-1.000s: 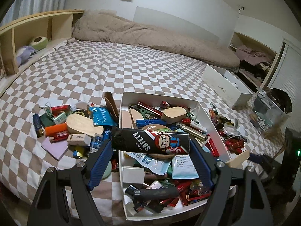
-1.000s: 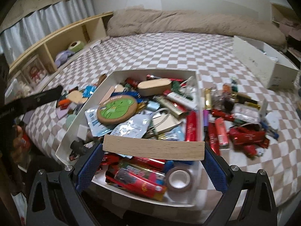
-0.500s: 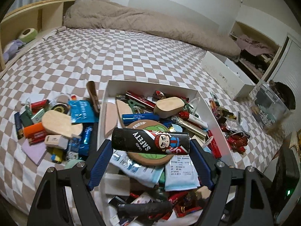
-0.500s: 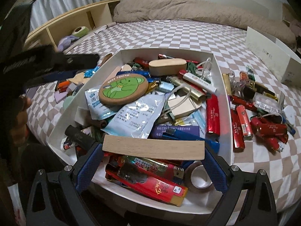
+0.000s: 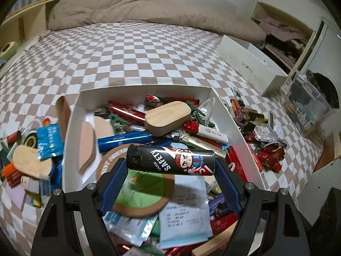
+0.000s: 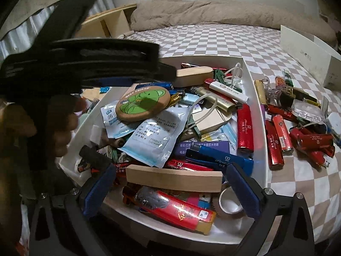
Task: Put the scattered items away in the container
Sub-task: 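Lower the SAFETY can into the tray and open the left tool while the right holds the block, then lower the light wooden block into the tray and open the right tool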
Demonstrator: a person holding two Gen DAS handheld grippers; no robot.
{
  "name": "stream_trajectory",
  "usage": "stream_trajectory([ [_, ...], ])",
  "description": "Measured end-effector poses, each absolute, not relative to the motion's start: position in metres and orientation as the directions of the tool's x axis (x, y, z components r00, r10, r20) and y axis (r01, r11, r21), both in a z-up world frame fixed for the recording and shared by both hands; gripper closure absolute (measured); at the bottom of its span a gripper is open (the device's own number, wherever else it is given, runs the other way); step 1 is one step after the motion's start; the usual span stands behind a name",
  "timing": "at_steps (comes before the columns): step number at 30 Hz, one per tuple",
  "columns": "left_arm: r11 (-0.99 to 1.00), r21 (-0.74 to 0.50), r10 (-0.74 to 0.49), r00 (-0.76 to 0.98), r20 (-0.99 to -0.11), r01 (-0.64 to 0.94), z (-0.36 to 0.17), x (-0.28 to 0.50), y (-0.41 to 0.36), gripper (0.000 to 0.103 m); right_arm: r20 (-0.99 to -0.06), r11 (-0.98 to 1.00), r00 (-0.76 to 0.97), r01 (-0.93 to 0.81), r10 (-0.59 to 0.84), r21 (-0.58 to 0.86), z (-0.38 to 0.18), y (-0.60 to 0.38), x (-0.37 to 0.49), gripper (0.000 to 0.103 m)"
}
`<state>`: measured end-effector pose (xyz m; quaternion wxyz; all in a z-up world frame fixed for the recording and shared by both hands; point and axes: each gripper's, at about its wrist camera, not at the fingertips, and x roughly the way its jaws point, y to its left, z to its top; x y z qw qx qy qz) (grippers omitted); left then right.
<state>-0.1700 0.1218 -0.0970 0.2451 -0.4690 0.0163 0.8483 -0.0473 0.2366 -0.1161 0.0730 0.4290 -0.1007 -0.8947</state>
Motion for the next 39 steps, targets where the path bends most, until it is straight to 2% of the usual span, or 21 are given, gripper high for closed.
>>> stream_trajectory([
  [9,-0.860,-0.210,0.417,-0.404,-0.814,-0.465,-0.098,-0.181,0.153,0.019,-0.742,-0.964,-0.630,0.039,-0.228,0.263,-0.114,0.244,-0.049,0.000],
  [11,-0.858,-0.225,0.429,-0.401,-0.809,-0.462,-0.097,-0.182,0.155,0.000,-0.742,-0.964,-0.630,0.036,-0.228,0.265,-0.114,0.245,-0.049,0.000],
  [31,-0.881,-0.210,0.409,-0.461,-0.787,-0.424,-0.071,-0.159,0.126,0.000,-0.720,-0.967,-0.663,0.023,-0.206,0.255,-0.092,0.243,-0.033,0.000],
  [39,-0.903,-0.163,0.370,-0.528,-0.764,-0.397,-0.055,-0.142,0.108,0.000,-0.706,-0.972,-0.684,0.014,-0.181,0.236,-0.079,0.241,-0.024,0.000],
])
